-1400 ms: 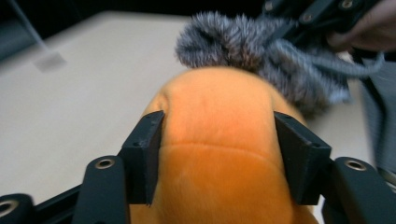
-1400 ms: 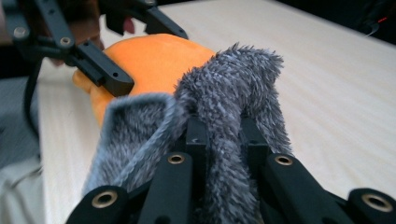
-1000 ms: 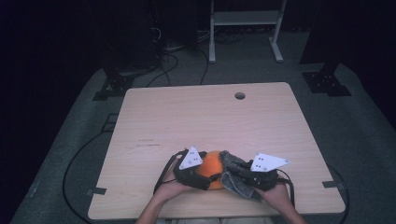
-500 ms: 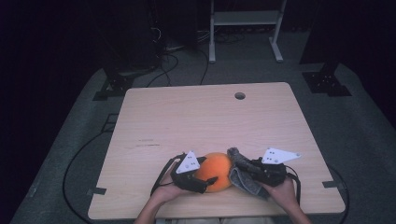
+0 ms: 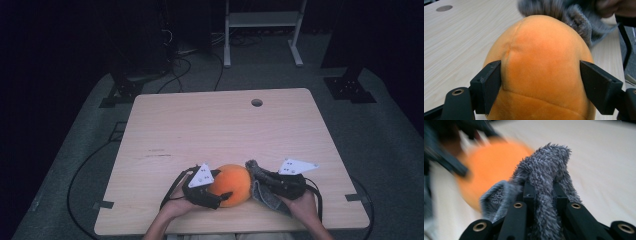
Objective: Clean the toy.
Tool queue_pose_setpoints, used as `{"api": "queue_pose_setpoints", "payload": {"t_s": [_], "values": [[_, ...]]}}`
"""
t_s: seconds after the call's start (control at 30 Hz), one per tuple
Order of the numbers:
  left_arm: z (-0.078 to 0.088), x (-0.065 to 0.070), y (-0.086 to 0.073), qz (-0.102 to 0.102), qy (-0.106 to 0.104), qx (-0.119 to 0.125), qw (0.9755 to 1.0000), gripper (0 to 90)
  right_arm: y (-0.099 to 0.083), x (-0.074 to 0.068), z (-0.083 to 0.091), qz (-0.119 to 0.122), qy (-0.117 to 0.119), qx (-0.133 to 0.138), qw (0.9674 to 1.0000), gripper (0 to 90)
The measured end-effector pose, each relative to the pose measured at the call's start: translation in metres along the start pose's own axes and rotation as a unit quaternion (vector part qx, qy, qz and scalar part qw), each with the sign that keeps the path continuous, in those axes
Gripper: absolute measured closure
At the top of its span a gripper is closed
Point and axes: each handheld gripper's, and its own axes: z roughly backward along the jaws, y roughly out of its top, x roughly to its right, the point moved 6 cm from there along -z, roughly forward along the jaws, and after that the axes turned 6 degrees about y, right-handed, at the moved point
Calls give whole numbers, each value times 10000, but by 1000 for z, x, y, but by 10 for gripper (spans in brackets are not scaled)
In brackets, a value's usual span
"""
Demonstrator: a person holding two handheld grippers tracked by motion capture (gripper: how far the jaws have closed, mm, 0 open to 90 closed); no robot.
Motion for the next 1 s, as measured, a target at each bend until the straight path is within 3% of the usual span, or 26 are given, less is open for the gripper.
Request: {"api": "queue_pose_setpoints", "payload": {"t_s": [0.07, 0.13, 0.23, 0.3, 0.47, 0.6, 0.63, 0.7, 0.73, 0.8, 0.87, 0.9, 1.0], "values": [[-3, 4, 1, -71, -57, -16, 10000, 209, 15, -11, 2, 107, 219, 350, 9991, 771], [-4, 7, 2, -140, -79, -43, 9999, 209, 24, -22, -2, 237, 391, 467, 9979, 770], [-4, 10, 1, -193, -100, -69, 9997, 209, 20, -26, -13, 459, 306, 190, 9983, 770], [-3, 11, 0, -200, -106, -36, 9997, 209, 16, -19, -12, 243, 329, 170, 9990, 771], [-2, 14, 2, -268, -143, -48, 9995, 208, 1, 1, -2, -81, -40, -158, 9998, 773], [-3, 18, 4, -394, -224, -73, 9989, 197, 19, -11, 2, 147, 163, 295, 9993, 773], [-3, 19, 5, -433, -244, -79, 9987, 193, 24, -16, -1, 237, 234, 326, 9989, 773], [-1, 19, 6, -469, -315, -84, 9984, 169, 24, -23, -9, 426, 252, 129, 9987, 773], [2, 17, 8, -432, -352, -51, 9984, 153, 22, -24, -12, 503, 209, 77, 9985, 773], [7, 13, 11, -300, -476, 63, 9984, 132, 17, -24, -13, 427, 239, 107, 9987, 773], [9, 11, 12, -257, -464, 116, 9985, 123, 16, -24, -12, 405, 270, 111, 9988, 773], [9, 7, 11, -266, -309, 2, 9992, 96, 12, -23, -9, 414, 304, 93, 9986, 773], [6, 5, 7, -125, -289, -129, 9994, 73, 10, -20, -6, 339, 323, 62, 9989, 773]]}}
